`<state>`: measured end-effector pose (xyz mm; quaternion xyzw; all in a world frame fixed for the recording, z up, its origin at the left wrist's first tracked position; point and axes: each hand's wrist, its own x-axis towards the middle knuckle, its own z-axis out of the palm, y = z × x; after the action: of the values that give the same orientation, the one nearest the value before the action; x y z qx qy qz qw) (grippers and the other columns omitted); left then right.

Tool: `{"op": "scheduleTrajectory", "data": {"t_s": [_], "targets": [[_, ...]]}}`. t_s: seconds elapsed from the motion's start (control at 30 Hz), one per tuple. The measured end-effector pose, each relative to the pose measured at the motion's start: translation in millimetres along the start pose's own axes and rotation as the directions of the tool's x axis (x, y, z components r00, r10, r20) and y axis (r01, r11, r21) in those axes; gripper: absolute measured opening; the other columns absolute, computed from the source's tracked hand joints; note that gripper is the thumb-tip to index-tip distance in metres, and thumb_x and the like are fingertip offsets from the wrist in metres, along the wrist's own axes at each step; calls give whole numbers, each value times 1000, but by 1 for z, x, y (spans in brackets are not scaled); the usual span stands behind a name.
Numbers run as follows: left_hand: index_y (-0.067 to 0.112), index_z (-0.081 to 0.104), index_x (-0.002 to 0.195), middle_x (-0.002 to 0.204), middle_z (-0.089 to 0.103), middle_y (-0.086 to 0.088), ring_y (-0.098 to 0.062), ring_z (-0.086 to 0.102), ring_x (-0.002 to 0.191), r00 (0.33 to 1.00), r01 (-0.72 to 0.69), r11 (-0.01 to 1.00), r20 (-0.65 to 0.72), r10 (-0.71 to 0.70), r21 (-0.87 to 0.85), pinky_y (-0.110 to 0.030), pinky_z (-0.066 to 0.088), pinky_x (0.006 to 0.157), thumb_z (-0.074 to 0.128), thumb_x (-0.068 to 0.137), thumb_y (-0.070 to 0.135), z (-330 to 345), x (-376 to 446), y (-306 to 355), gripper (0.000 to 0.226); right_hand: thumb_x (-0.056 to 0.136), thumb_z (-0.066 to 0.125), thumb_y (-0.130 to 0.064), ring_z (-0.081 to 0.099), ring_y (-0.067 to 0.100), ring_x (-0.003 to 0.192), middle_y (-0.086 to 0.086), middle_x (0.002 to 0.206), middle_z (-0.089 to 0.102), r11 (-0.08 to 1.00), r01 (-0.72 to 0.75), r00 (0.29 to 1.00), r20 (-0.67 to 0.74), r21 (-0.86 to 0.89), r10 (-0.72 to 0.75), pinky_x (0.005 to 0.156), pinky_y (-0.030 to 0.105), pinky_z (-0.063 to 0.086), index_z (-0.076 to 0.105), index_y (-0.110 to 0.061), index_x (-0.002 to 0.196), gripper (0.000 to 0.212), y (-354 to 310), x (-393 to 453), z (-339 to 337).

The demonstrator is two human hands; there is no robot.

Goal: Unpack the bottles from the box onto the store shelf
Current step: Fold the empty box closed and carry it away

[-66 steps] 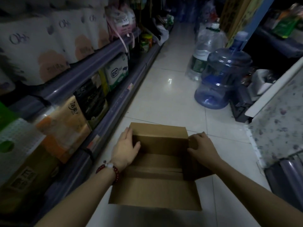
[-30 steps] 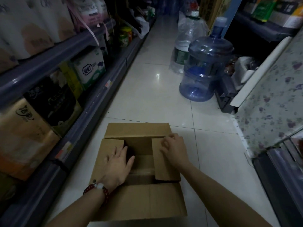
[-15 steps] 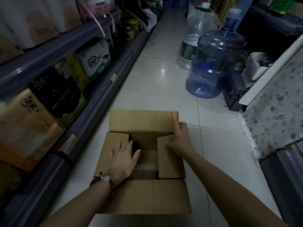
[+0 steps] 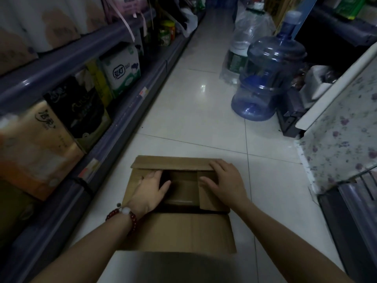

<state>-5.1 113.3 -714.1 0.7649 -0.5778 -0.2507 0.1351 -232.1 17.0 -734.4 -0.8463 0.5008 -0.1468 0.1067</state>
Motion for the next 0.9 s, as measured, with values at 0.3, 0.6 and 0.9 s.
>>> {"op": "scheduleTrajectory", "data": {"t_s": [0.3,0.6,0.9], "targets": [[21,66,108,105,70,-5,-23,63,97,996,-54,995,-62,59,82,-34,50,85,42,98,37,-24,-22,-11,31,98,19,-56,11,22,150,7,161,17,995,41,956,292,-96,-11,120,42,6,23,-36,151,56,-5,-10,-12],[26,57,125,130,57,2,-16,53,118,991,-127,991,38,125,50,-28,38,100,52,86,57,-25,-56,-41,50,96,33,-58,10,26,150,10,163,7,964,7,936,342,-264,87,120,49,10,7,-36,153,67,10,-21,-8],[35,44,136,153,28,-2,-22,31,138,965,-189,981,193,177,45,-29,25,111,63,69,70,-13,-61,-27,78,97,35,-55,10,31,149,14,162,5,955,-64,943,296,-290,153,118,49,17,6,-32,154,67,35,-31,-24]]}}
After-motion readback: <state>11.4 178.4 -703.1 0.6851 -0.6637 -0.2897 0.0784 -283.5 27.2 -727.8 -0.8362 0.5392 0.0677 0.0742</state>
